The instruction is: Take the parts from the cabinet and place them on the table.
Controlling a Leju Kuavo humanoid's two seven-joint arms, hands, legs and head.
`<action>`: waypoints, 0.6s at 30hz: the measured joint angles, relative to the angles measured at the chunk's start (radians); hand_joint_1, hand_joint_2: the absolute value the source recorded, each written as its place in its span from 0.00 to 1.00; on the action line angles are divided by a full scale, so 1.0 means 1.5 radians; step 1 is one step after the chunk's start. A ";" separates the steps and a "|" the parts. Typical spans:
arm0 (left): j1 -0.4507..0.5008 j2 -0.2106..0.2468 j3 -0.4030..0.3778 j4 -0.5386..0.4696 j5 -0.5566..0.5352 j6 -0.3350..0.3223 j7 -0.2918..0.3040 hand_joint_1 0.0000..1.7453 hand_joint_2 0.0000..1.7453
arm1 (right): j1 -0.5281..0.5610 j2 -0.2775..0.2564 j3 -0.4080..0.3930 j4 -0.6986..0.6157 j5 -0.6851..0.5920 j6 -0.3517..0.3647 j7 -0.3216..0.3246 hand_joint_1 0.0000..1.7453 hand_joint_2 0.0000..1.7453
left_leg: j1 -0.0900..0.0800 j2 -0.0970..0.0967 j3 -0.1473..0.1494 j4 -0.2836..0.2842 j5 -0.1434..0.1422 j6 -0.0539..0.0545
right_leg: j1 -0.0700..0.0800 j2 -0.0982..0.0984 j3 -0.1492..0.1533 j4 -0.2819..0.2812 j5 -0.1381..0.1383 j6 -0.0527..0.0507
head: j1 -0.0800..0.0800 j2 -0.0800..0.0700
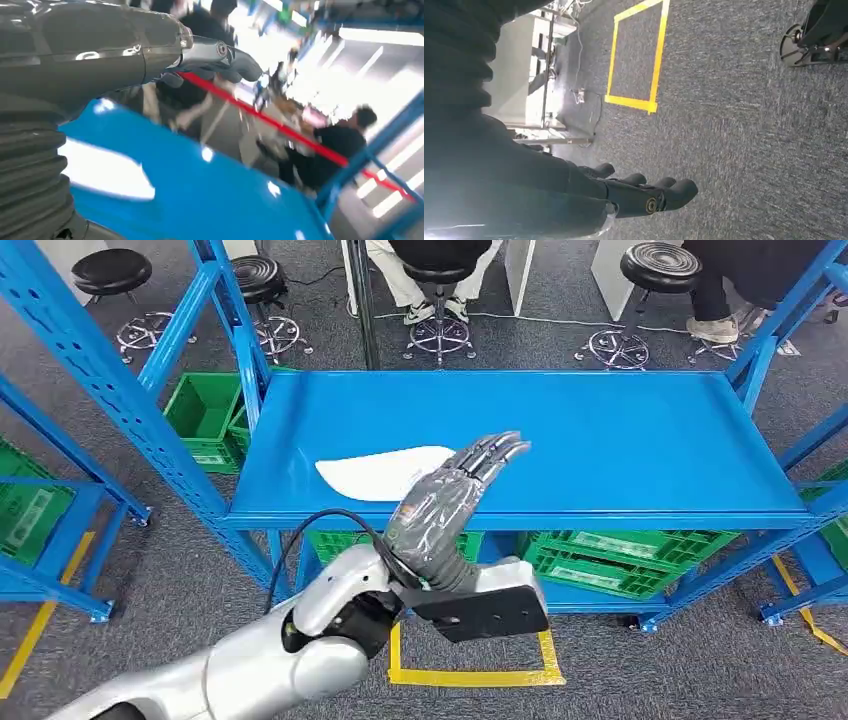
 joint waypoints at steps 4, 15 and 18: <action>0.007 -0.015 -0.004 0.029 0.001 0.000 -0.006 0.00 0.00 | 0.000 0.000 0.003 0.000 0.000 -0.001 0.000 0.00 1.00 | 0.000 0.004 0.000 0.000 0.000 0.000 | 0.000 0.002 0.000 0.000 0.000 0.000 | 0.000 0.000; 0.017 -0.021 0.004 0.043 0.157 0.008 -0.054 0.00 0.00 | 0.004 -0.002 0.003 0.000 0.000 0.000 0.003 0.00 1.00 | 0.000 0.008 0.001 0.000 0.000 0.001 | 0.000 0.004 0.000 0.000 0.000 0.000 | 0.000 0.000; 0.017 -0.021 0.004 0.043 0.159 0.008 -0.053 0.00 0.00 | 0.004 -0.003 0.003 0.000 0.000 0.000 0.003 0.00 1.00 | 0.000 0.008 0.001 0.000 0.000 0.001 | 0.000 0.004 0.000 0.000 0.000 0.000 | 0.000 0.000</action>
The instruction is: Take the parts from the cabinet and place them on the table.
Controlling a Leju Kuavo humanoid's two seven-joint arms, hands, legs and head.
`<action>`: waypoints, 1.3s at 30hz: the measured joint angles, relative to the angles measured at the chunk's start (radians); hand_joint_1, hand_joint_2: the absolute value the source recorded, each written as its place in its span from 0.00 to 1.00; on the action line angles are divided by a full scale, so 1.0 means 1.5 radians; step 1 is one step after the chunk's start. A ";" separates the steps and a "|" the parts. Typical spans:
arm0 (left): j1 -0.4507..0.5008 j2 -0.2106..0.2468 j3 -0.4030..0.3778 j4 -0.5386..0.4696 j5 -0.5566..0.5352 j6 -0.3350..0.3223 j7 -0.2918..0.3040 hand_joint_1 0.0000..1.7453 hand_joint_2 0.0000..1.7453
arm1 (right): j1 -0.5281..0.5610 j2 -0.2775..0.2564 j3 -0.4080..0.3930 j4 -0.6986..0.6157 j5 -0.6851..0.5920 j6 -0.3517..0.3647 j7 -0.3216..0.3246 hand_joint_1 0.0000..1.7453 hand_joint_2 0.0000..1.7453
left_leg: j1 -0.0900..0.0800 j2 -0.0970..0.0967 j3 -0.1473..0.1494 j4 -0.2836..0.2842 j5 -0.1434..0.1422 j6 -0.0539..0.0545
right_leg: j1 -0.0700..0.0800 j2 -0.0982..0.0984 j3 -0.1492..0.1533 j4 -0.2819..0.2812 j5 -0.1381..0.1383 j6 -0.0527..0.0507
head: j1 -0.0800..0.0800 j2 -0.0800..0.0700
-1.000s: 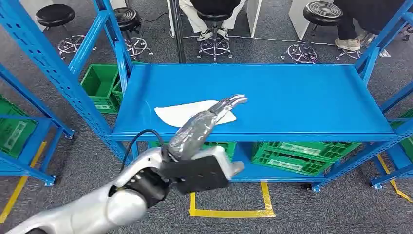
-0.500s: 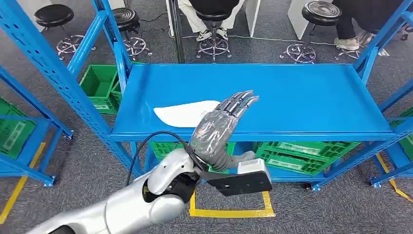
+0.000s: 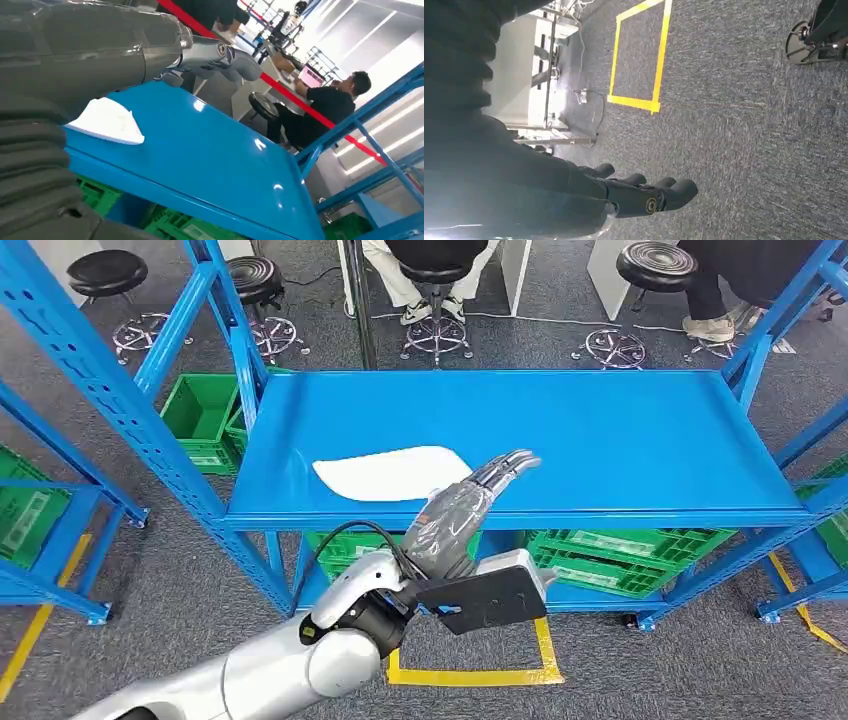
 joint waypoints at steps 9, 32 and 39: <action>0.000 0.000 0.000 0.004 0.003 0.000 0.002 0.00 0.00 | 0.001 -0.001 0.005 0.000 0.000 0.000 0.000 0.00 1.00 | 0.000 0.001 0.000 0.000 0.000 0.000 | 0.000 0.001 0.000 0.000 0.000 0.001 | 0.000 0.000; -0.006 -0.016 -0.003 0.012 0.019 -0.001 0.005 0.00 0.00 | 0.000 -0.001 0.005 0.000 0.000 0.001 -0.003 0.00 1.00 | 0.000 0.000 0.000 0.000 0.000 0.000 | 0.000 0.001 0.000 0.000 0.001 0.001 | 0.000 0.000; -0.006 -0.018 -0.003 0.015 0.021 -0.001 0.002 0.00 0.00 | 0.000 -0.001 0.005 0.000 0.000 0.001 -0.003 0.00 1.00 | 0.000 0.000 0.000 0.000 0.000 0.000 | 0.000 0.001 0.000 0.000 0.001 0.001 | 0.000 0.000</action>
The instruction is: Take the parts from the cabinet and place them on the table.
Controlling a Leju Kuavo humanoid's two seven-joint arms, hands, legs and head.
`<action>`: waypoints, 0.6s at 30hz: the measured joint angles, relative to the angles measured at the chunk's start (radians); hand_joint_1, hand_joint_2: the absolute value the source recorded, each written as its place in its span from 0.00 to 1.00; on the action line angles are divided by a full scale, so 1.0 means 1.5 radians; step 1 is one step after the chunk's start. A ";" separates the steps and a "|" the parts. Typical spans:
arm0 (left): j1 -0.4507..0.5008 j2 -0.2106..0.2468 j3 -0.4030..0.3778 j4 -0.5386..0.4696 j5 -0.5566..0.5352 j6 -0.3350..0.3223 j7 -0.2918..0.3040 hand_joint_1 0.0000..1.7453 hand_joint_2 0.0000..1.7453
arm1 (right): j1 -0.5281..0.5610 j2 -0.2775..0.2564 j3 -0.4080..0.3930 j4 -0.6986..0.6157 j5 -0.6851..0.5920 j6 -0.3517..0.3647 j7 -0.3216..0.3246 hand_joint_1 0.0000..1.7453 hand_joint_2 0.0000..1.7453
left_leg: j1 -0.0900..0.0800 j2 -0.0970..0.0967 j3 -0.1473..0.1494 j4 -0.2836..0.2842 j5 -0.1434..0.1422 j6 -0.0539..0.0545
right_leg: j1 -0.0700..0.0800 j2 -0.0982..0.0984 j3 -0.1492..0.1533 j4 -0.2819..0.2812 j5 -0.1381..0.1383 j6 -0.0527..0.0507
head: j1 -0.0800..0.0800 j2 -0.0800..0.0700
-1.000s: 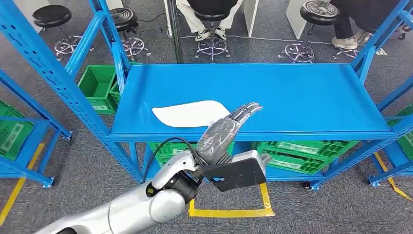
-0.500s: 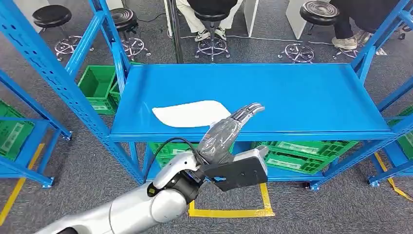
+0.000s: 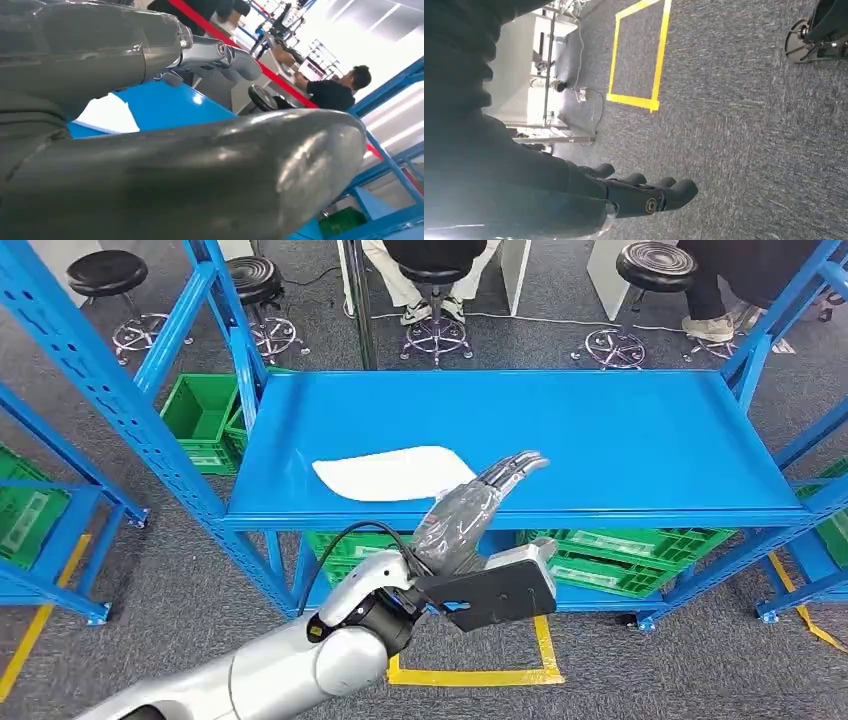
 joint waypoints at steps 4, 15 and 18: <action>0.000 -0.001 0.000 0.002 0.002 0.000 -0.004 0.00 0.00 | 0.000 0.000 0.000 0.000 0.000 0.001 0.000 0.00 1.00 | 0.000 0.000 0.000 0.000 0.000 0.000 | 0.000 0.000 0.000 0.000 0.000 0.000 | 0.000 0.000; -0.008 -0.007 -0.003 0.007 0.005 0.002 -0.006 0.00 0.00 | 0.000 -0.003 0.000 0.000 0.000 0.002 0.000 0.00 1.00 | 0.005 0.004 0.034 -0.060 0.023 0.022 | -0.002 -0.001 -0.081 0.138 -0.055 0.016 | 0.005 0.000; -0.006 -0.007 -0.007 0.011 0.006 0.002 -0.006 0.00 0.00 | 0.002 -0.006 0.000 0.000 0.000 0.002 0.000 0.00 1.00 | 0.011 0.000 0.040 -0.054 0.012 0.011 | -0.007 -0.002 -0.102 0.131 -0.003 0.026 | 0.006 0.000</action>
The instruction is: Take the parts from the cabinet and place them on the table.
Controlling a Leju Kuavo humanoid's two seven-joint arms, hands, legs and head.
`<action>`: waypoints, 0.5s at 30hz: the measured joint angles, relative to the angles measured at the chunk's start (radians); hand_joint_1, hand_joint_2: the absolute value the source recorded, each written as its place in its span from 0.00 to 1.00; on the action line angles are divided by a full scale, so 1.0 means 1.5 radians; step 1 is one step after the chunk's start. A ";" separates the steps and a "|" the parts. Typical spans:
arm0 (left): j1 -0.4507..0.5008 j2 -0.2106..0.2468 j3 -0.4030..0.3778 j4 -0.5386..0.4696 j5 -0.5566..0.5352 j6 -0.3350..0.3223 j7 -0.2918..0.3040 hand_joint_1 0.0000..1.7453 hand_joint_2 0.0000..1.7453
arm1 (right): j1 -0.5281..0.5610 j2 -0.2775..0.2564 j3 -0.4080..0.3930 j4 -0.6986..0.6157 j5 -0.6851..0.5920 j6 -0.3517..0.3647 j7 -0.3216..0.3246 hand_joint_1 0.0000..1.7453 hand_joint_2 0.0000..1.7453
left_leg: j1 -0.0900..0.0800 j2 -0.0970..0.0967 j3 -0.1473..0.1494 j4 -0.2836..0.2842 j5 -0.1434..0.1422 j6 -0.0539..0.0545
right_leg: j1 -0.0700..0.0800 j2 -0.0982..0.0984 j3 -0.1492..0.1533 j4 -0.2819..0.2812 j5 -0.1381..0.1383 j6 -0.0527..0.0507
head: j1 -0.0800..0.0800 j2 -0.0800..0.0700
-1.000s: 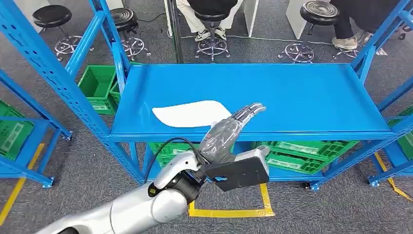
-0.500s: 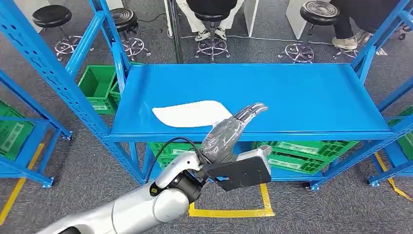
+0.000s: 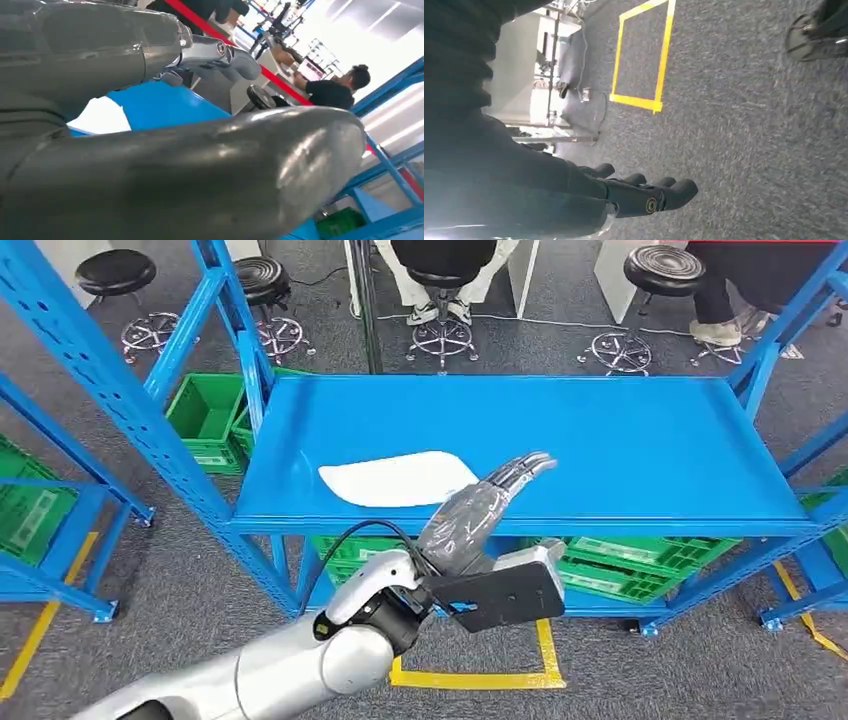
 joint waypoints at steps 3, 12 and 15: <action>0.000 0.001 -0.003 0.001 0.002 0.000 -0.001 0.00 0.00 | 0.000 0.000 0.000 0.000 0.000 0.001 0.000 0.00 1.00 | 0.005 -0.002 -0.001 0.022 -0.025 -0.022 | -0.002 -0.001 0.043 -0.107 0.049 0.014 | 0.007 0.000; -0.002 0.004 -0.004 0.002 0.002 0.001 -0.002 0.00 0.00 | -0.001 0.000 0.001 0.000 0.000 0.001 0.000 0.00 1.00 | -0.004 0.005 -0.117 0.225 -0.107 -0.031 | 0.008 0.001 0.044 -0.101 0.024 -0.047 | -0.014 0.000; -0.001 0.007 -0.004 0.003 0.003 0.001 -0.002 0.00 0.00 | 0.000 -0.001 0.001 0.000 0.000 0.001 0.000 0.00 1.00 | -0.013 0.003 -0.161 0.242 -0.061 -0.012 | 0.019 0.004 0.056 -0.101 0.014 -0.054 | -0.018 0.000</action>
